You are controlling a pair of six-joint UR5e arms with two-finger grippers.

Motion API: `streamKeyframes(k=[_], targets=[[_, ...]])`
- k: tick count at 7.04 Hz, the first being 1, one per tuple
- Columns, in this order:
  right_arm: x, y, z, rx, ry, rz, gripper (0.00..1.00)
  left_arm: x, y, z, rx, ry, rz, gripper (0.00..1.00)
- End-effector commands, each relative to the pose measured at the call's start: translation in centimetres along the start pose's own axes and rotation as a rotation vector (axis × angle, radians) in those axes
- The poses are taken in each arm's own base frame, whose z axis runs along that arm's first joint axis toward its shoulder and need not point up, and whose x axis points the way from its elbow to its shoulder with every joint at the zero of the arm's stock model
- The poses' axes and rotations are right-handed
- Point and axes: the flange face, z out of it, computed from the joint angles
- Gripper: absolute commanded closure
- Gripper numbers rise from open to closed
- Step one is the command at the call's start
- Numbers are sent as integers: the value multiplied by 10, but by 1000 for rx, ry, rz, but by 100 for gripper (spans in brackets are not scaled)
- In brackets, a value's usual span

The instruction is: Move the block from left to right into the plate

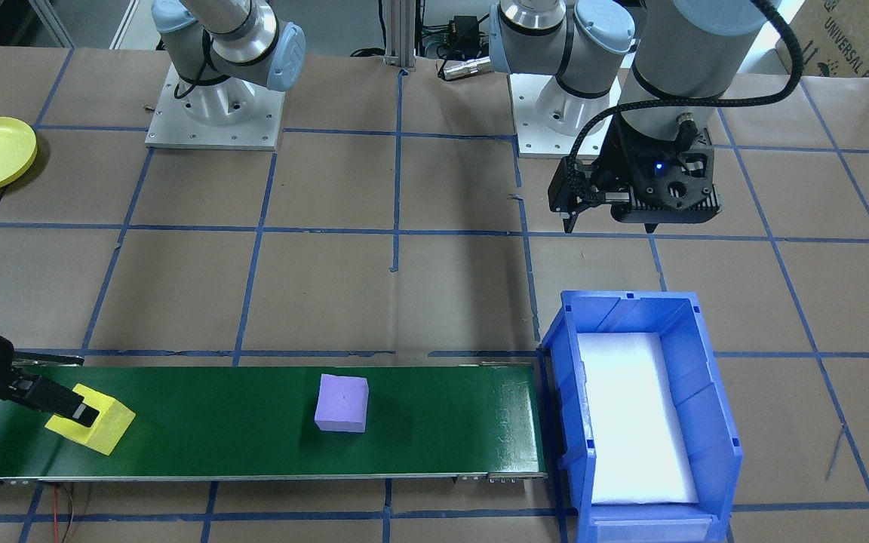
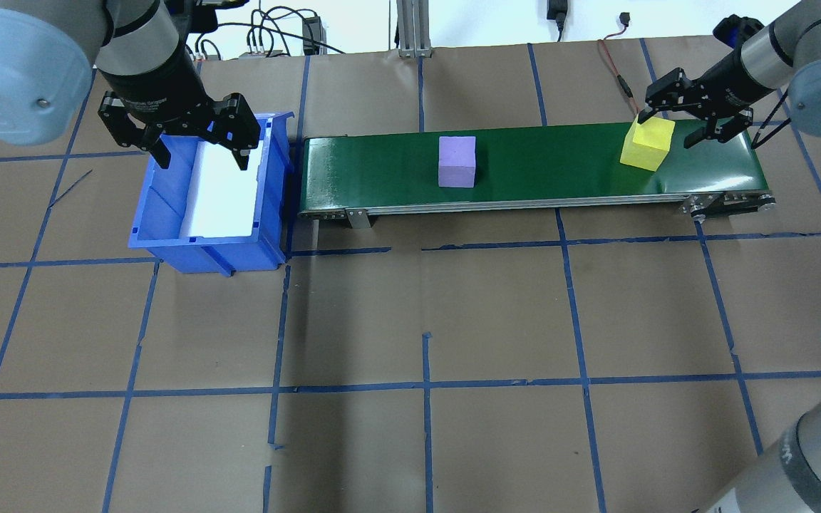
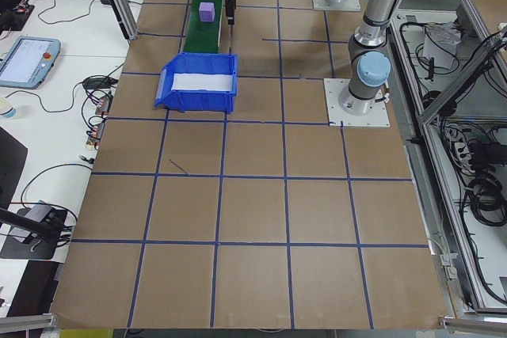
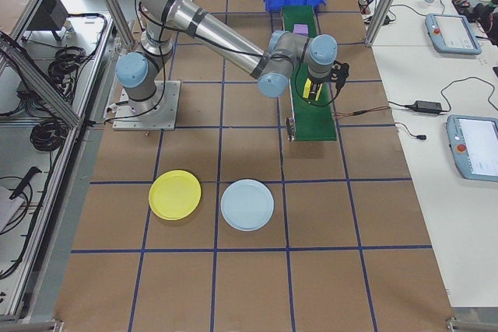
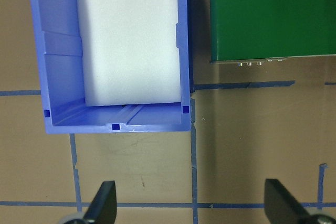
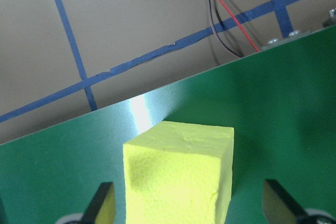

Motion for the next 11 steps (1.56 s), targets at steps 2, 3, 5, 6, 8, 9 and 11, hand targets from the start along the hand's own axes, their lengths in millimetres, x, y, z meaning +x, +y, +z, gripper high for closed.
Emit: streamKeyframes(k=[2, 3, 5, 6, 8, 9, 11], targets=[[11, -8, 14, -1, 57, -5, 2, 0, 0, 0, 0, 0, -1, 0], [13, -9, 16, -1, 60, -5, 7, 0, 0, 0, 0, 0, -3, 0], [18, -9, 16, -4, 101, -5, 38, 1, 0, 1, -2, 0, -4, 0], [21, -8, 8, 6, 147, -14, 70, 0, 0, 2, -5, 0, -10, 0], [41, 1, -54, 52, 359, -113, 76, 2, 1, 11, -14, 3, -5, 0], [76, 10, -92, 46, 377, -130, 76, 2, 2, 10, -13, 3, -5, 0], [166, 54, -152, -58, 356, -128, 77, 1, 2, 10, -13, 3, -6, 0]])
